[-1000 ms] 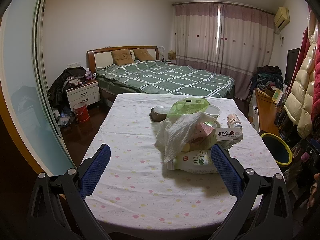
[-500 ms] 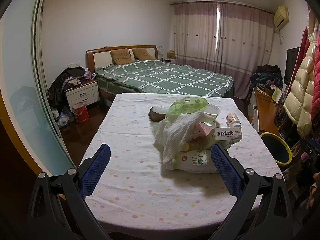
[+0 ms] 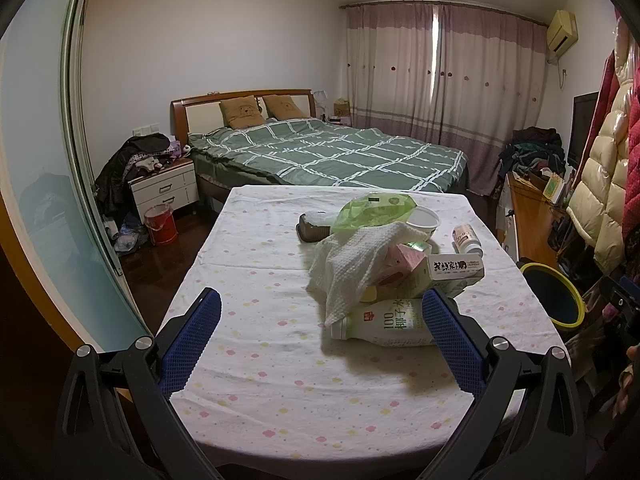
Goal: Collect trash
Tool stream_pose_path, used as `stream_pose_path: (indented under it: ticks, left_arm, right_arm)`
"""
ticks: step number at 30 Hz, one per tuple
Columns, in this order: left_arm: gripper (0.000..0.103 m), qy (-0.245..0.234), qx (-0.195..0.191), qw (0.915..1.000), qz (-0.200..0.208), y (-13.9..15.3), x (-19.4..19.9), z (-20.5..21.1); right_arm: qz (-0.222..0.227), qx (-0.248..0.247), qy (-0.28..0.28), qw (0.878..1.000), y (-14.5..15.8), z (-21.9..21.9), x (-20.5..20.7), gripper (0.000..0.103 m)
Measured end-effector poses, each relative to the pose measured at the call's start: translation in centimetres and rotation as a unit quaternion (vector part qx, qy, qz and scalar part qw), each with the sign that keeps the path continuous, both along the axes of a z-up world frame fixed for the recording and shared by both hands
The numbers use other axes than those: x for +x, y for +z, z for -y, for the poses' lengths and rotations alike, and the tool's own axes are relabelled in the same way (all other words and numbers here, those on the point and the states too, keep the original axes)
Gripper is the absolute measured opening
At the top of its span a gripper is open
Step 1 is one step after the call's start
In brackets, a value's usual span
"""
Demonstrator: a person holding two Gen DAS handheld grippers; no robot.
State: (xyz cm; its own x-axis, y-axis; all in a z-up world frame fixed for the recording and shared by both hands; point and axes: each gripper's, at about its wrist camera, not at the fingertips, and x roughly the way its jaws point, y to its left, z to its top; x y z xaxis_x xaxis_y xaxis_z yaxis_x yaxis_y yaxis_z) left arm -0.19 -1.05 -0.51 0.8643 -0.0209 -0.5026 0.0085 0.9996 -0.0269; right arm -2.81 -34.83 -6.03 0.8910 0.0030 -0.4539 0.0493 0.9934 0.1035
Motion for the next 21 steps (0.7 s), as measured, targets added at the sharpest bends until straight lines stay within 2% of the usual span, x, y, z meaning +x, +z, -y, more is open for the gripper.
stream_pose_path:
  ticks: [12,21]
  left_arm:
    - [0.099,-0.003,0.003,0.9999,-0.015,-0.8,0.9,0.0]
    - [0.099,0.003,0.0,0.9998,-0.02,-1.8,2.0,-1.2]
  right_arm:
    - [-0.011,0.002,0.003,1.0,-0.8,0.1,0.7,0.097]
    - [-0.019,-0.016,0.056,0.998,0.3,-2.8,5.3,0.097]
